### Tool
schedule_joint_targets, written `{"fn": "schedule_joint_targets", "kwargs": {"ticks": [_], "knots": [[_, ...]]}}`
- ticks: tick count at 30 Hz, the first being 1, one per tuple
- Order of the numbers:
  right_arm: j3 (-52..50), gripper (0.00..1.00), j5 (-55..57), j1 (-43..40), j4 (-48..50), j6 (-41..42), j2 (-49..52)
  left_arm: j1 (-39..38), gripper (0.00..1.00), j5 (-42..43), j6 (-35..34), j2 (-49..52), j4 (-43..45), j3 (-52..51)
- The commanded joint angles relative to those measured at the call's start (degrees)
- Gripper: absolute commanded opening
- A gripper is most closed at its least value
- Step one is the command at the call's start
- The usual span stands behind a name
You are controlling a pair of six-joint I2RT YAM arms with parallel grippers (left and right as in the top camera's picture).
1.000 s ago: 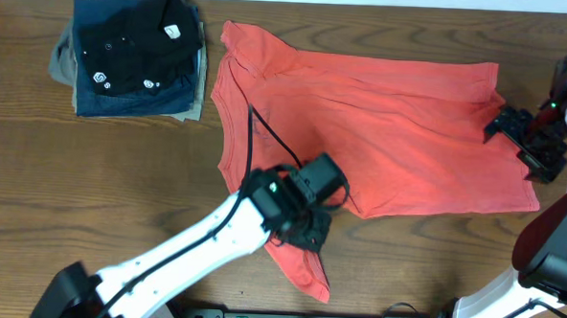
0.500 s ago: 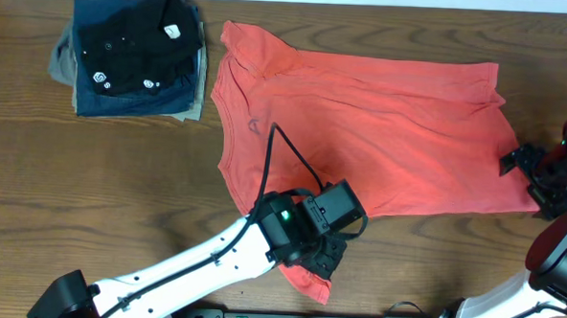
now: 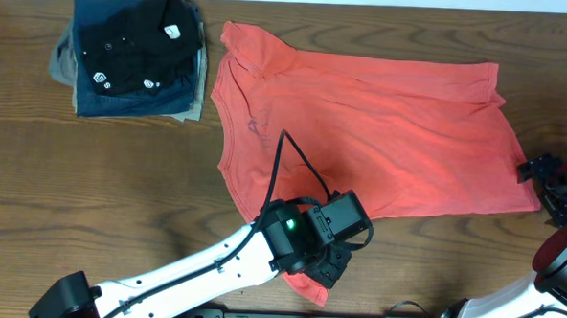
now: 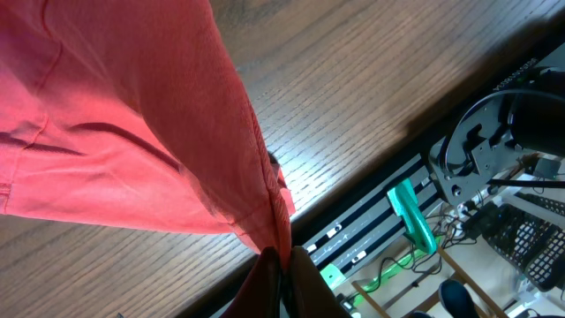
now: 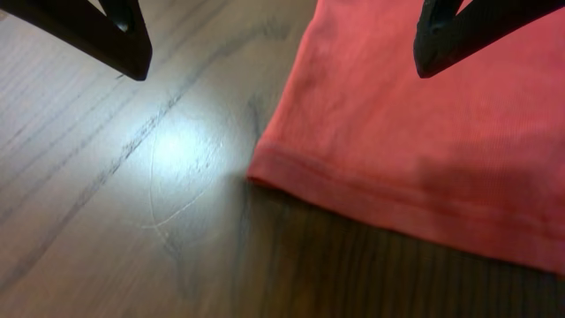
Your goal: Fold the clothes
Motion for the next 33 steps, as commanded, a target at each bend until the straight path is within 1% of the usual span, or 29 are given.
{"fn": "schedule_joint_targets", "kwargs": {"ticks": [1, 9, 15, 23, 26, 33], "knots": [[-1.8, 0.92, 2.2, -0.2, 1.6, 1.7, 0.0, -0.1, 0.06, -0.2, 0.3, 0.6, -0.2, -0.3], [-5.4, 0.89, 2.2, -0.2, 8.3, 1.6, 0.0, -0.1, 0.06, -0.2, 0.3, 0.6, -0.2, -0.3], [-6.9, 0.83, 2.2, -0.2, 10.8, 1.6, 0.0, -0.1, 0.06, -0.2, 0.3, 0.6, -0.2, -0.3], [-10.2, 0.78, 2.1, -0.2, 15.0, 1.7, 0.0, -0.1, 0.06, -0.2, 0.3, 0.6, -0.2, -0.3], [-10.2, 0.69, 2.1, -0.2, 15.1, 1.7, 0.0, -0.1, 0.06, -0.2, 0.3, 0.6, -0.2, -0.3], [-10.2, 0.27, 2.2, -0.2, 15.1, 2.6, 0.0, -0.2, 0.06, -0.1, 0.3, 0.6, -0.2, -0.3]]}}
